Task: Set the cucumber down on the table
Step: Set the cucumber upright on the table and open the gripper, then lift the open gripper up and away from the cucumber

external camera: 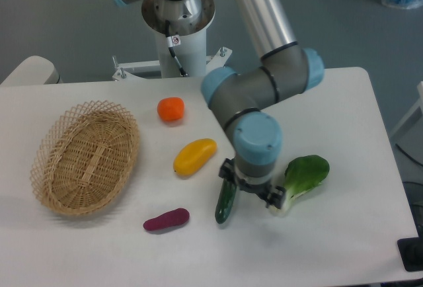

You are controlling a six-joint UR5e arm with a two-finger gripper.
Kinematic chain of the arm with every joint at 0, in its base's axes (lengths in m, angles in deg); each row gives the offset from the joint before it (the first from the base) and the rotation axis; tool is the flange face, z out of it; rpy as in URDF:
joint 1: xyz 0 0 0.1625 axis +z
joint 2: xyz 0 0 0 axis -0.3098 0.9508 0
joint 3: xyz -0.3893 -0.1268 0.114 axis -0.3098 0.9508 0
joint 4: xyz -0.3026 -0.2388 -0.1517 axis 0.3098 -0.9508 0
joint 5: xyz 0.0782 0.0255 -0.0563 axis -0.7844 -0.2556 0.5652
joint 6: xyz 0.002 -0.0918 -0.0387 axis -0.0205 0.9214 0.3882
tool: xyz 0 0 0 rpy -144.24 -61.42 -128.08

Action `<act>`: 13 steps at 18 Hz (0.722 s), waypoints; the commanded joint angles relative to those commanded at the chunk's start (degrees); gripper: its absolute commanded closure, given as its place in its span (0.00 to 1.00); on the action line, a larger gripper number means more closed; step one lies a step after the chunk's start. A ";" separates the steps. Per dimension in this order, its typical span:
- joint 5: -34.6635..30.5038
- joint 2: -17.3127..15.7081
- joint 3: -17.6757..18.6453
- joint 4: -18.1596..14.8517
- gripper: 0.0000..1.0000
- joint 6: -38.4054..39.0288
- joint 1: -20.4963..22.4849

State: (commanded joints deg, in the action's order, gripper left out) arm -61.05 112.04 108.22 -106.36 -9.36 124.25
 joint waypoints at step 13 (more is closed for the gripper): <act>0.26 6.17 -9.00 -5.30 0.00 -9.60 2.02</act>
State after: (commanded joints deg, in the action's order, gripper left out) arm -60.79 118.21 99.22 -111.66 -18.96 126.27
